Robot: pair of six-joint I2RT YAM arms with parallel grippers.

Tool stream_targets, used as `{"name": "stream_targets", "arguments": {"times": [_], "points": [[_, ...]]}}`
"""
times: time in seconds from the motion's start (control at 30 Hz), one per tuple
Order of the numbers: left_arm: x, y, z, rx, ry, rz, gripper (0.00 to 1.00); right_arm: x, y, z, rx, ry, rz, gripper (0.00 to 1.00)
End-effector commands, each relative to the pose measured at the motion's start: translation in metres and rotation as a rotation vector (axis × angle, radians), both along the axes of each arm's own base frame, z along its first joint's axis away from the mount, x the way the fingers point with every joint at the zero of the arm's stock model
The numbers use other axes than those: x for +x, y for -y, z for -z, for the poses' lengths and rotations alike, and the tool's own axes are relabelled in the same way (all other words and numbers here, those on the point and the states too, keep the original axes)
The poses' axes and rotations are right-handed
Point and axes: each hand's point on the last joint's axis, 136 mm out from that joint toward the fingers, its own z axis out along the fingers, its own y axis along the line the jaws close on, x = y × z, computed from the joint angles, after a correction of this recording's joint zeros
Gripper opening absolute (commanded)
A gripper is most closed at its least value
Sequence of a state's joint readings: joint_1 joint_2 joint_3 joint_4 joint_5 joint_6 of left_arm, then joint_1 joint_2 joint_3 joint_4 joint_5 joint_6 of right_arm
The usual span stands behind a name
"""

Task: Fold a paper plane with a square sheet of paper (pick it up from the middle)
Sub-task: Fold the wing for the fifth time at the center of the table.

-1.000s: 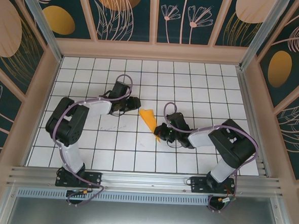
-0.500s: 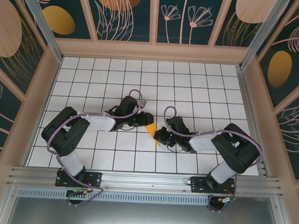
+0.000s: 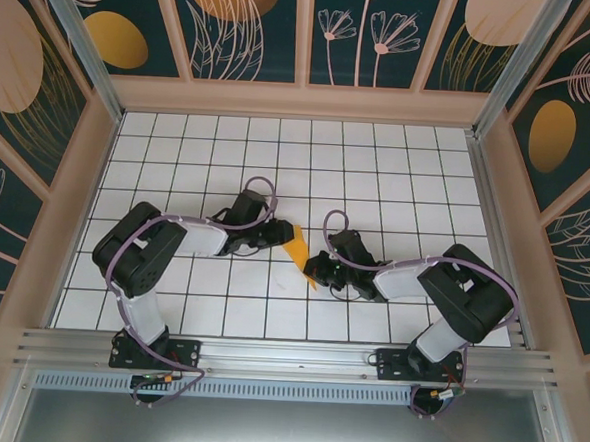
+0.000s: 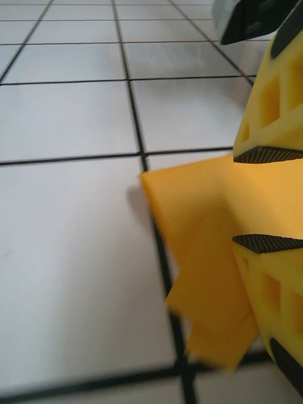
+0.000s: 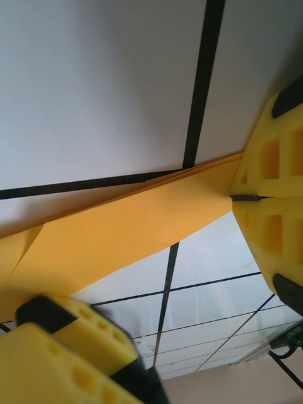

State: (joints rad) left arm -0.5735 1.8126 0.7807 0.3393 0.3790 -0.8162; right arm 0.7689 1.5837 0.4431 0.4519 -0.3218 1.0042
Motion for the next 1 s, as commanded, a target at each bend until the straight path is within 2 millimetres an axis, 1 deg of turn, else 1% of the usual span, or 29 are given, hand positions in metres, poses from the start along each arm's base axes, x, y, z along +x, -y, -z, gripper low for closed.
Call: {"name": "stream_targets", "arguments": {"times": [0.0, 0.13, 0.23, 0.3, 0.37, 0.4, 0.43, 0.47, 0.5, 0.53, 0.6, 0.67, 0.73, 0.77, 0.8, 0.9, 0.97], "points": [[0.018, -0.038, 0.017, 0.122, -0.010, -0.102, 0.38, -0.061, 0.056, 0.065, -0.271, -0.250, -0.017, 0.00], [0.040, -0.044, 0.017, 0.163, -0.012, -0.116, 0.38, -0.059, 0.053, 0.064, -0.273, -0.245, -0.023, 0.00], [0.046, -0.054, 0.014, 0.236, -0.004, -0.147, 0.38, -0.057, 0.051, 0.061, -0.266, -0.240, -0.025, 0.00], [0.045, -0.064, 0.004, 0.258, 0.018, -0.179, 0.38, -0.056, 0.051, 0.061, -0.266, -0.238, -0.024, 0.00], [0.044, -0.068, -0.015, 0.247, 0.056, -0.204, 0.39, -0.055, 0.050, 0.060, -0.264, -0.235, -0.018, 0.00], [0.043, -0.068, -0.027, 0.224, 0.082, -0.206, 0.39, -0.054, 0.049, 0.060, -0.261, -0.233, -0.017, 0.00], [0.041, -0.064, -0.040, 0.183, 0.108, -0.200, 0.39, -0.054, 0.049, 0.059, -0.257, -0.231, -0.016, 0.00], [0.037, -0.057, -0.052, 0.124, 0.129, -0.177, 0.39, -0.053, 0.048, 0.058, -0.254, -0.228, -0.013, 0.00], [0.032, -0.045, -0.062, 0.054, 0.145, -0.137, 0.38, -0.052, 0.048, 0.057, -0.250, -0.224, -0.011, 0.00], [0.025, -0.031, -0.071, -0.027, 0.152, -0.085, 0.35, -0.051, 0.047, 0.056, -0.245, -0.218, -0.008, 0.00], [0.009, -0.006, -0.076, -0.112, 0.134, 0.008, 0.29, -0.049, 0.046, 0.055, -0.240, -0.211, -0.003, 0.00], [-0.005, 0.017, -0.070, -0.122, 0.117, 0.090, 0.26, -0.046, 0.045, 0.052, -0.236, -0.199, 0.003, 0.00], [-0.015, 0.032, -0.060, -0.126, 0.096, 0.139, 0.26, -0.044, 0.044, 0.051, -0.234, -0.192, 0.006, 0.00], [-0.016, 0.036, -0.054, -0.126, 0.078, 0.147, 0.25, -0.043, 0.044, 0.050, -0.234, -0.188, 0.008, 0.00], [-0.018, 0.035, -0.043, -0.118, 0.052, 0.144, 0.25, -0.042, 0.043, 0.049, -0.232, -0.185, 0.007, 0.00], [-0.019, 0.035, -0.024, -0.105, 0.024, 0.141, 0.25, -0.039, 0.039, 0.043, -0.215, -0.164, 0.001, 0.00], [-0.015, 0.026, -0.004, -0.029, 0.000, 0.097, 0.25, -0.034, 0.033, 0.034, -0.194, -0.135, -0.011, 0.00]]}}
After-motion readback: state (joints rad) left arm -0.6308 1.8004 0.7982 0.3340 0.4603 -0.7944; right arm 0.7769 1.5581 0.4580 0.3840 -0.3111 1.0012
